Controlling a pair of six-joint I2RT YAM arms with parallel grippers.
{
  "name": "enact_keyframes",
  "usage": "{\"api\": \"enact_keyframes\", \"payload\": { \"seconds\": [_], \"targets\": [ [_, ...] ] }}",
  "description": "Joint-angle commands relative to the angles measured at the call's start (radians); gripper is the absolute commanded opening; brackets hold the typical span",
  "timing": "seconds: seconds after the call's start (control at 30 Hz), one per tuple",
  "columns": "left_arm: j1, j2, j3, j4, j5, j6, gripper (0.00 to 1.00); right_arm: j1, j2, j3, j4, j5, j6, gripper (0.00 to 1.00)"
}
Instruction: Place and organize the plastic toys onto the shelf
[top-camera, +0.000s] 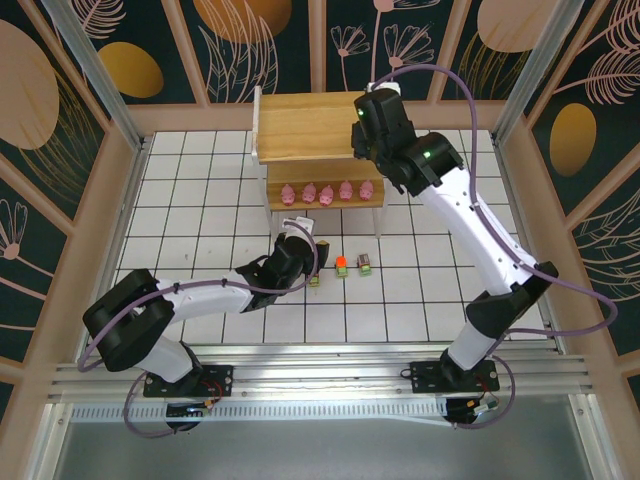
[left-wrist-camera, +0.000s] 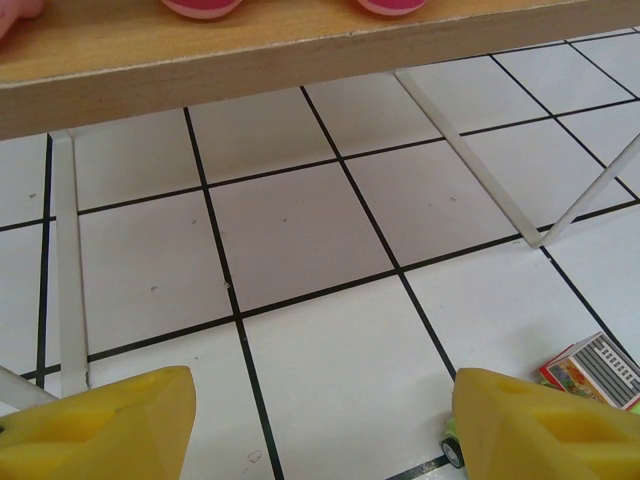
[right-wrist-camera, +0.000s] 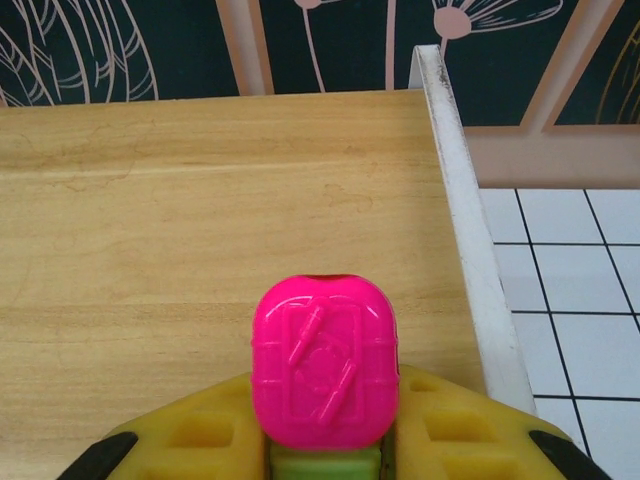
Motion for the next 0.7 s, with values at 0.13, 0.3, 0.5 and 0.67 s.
{"api": "enact_keyframes", "payload": {
  "seconds": [0.13,0.3,0.5,0.67],
  "targets": [
    [0.006,-0.023,-0.011,0.023,-0.004,0.006,0.69,-0.057,0.029,0.026,-0.026,-0.075,-0.05,0.24],
    [0.007,-0.021,-0.009,0.022,-0.007,0.007,0.69,-0.073,0.029,-0.005,-0.019,-0.103,-0.054,0.24],
    [0.008,-0.018,-0.008,0.019,-0.006,0.007,0.69,-0.074,0.008,-0.046,-0.007,-0.116,-0.043,0.24],
    [0.008,-0.015,-0.006,0.018,-0.008,0.008,0.69,-0.066,-0.012,-0.081,0.003,-0.124,-0.032,0.24]
  ]
}}
